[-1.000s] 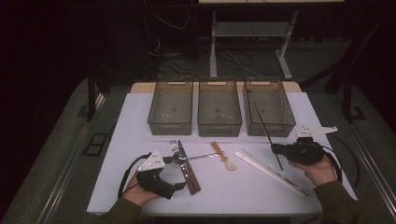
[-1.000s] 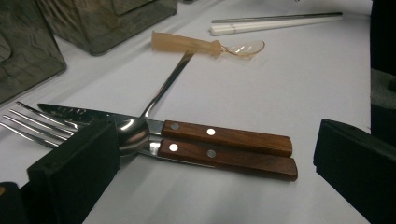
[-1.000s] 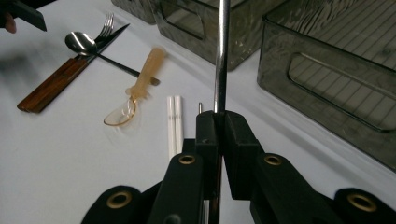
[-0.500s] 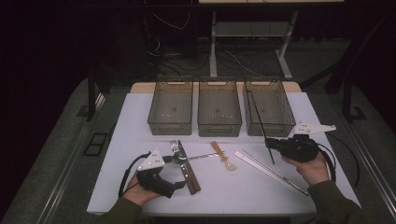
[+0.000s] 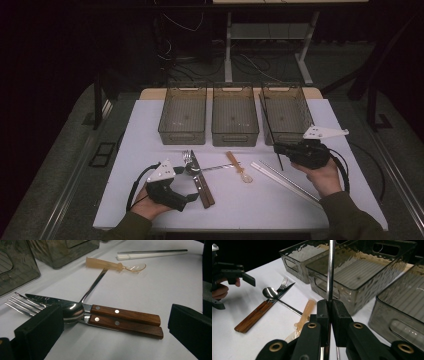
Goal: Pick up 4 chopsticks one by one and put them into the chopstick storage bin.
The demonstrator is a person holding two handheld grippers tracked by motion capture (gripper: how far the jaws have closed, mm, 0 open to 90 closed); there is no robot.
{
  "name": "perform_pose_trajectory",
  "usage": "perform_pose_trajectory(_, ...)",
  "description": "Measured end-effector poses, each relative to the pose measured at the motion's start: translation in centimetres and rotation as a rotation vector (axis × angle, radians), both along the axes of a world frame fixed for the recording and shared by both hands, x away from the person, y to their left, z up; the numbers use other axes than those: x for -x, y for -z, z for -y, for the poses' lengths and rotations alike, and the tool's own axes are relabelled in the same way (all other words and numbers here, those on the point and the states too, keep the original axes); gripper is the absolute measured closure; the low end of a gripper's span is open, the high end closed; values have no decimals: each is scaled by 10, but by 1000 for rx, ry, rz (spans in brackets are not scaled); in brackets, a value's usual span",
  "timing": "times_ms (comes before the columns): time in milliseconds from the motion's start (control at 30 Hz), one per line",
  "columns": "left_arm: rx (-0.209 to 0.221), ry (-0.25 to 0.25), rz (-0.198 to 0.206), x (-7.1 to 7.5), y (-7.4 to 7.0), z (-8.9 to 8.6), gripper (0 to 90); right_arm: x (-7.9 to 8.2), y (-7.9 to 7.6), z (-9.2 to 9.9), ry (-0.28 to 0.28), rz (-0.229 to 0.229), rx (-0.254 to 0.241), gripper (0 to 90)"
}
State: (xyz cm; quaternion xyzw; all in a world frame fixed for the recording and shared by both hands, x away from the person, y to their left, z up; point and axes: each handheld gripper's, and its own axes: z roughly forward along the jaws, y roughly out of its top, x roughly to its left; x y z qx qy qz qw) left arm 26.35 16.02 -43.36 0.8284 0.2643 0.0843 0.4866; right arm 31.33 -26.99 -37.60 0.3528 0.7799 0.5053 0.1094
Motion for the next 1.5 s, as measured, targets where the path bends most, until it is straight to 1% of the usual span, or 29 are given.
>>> perform_pose_trajectory(100,5,1,1,0,-1,0,0,-3,0,-6,-4,-1,-5,850)
perform_pose_trajectory(233,-3,10,3,0,-1,0,0,-8,-1,-16,-14,6,-10,851)
perform_pose_trajectory(367,1,12,2,0,-1,1,0,-12,-3,-25,-23,7,-12,851)
perform_pose_trajectory(533,3,6,7,1,-2,0,0,-18,-5,-37,-24,8,-17,851)
perform_pose_trajectory(567,8,3,2,1,-2,0,0,-19,-5,-40,-22,8,-14,851)
perform_pose_trajectory(767,7,4,5,1,-2,0,0,-29,-5,-55,-17,9,-29,851)
perform_pose_trajectory(800,13,2,5,1,-2,1,0,-30,-5,-57,-18,10,-28,851)
perform_pose_trajectory(1267,16,6,5,2,-2,0,0,-54,-14,-91,-26,13,-36,851)
perform_pose_trajectory(1500,25,7,3,1,-2,-1,0,-66,-18,-106,-13,10,-49,851)
